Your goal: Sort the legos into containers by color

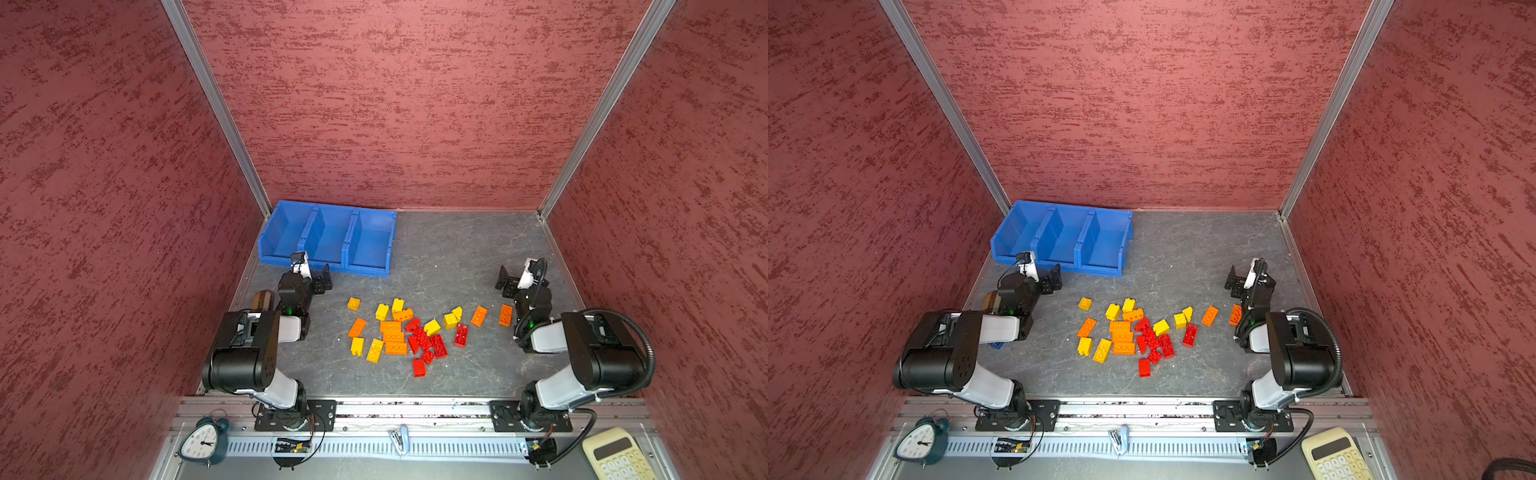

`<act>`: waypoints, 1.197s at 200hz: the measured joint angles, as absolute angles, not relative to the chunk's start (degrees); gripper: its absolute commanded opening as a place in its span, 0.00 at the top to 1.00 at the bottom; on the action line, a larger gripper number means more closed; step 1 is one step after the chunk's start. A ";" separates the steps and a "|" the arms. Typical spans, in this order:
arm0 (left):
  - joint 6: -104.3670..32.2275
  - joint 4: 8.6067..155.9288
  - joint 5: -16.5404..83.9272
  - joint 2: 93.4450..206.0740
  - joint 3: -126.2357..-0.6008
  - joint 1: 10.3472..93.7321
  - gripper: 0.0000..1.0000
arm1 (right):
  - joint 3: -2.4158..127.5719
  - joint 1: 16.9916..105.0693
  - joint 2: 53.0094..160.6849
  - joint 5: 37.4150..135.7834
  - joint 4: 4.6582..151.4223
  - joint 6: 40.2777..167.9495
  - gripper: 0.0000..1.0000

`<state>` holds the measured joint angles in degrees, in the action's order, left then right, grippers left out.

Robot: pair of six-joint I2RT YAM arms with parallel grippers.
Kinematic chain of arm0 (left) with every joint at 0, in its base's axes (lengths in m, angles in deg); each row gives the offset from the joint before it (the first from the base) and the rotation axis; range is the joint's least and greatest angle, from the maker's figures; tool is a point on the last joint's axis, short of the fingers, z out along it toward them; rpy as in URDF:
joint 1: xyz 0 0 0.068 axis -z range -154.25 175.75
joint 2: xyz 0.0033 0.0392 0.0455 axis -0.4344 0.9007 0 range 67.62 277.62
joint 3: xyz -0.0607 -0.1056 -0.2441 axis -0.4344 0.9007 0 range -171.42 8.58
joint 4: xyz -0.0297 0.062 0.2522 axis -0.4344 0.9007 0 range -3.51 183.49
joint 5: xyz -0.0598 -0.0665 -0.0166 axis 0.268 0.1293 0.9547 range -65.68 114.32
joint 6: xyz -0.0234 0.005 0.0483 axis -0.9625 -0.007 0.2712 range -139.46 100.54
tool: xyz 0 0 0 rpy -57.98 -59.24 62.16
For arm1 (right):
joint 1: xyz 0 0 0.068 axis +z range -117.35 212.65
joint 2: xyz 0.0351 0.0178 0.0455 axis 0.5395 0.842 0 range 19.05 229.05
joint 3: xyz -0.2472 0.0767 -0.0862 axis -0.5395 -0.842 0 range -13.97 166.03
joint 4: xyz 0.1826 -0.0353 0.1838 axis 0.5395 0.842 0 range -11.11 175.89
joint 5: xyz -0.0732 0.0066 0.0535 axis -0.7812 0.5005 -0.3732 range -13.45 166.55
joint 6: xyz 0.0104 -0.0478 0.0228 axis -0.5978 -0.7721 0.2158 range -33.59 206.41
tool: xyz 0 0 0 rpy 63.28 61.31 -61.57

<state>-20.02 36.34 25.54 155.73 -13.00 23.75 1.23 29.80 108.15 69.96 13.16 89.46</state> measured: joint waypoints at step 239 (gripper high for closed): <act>-27.04 117.86 19.42 179.67 -81.00 20.78 0.00 | 25.55 29.75 85.37 78.31 71.64 107.80 0.01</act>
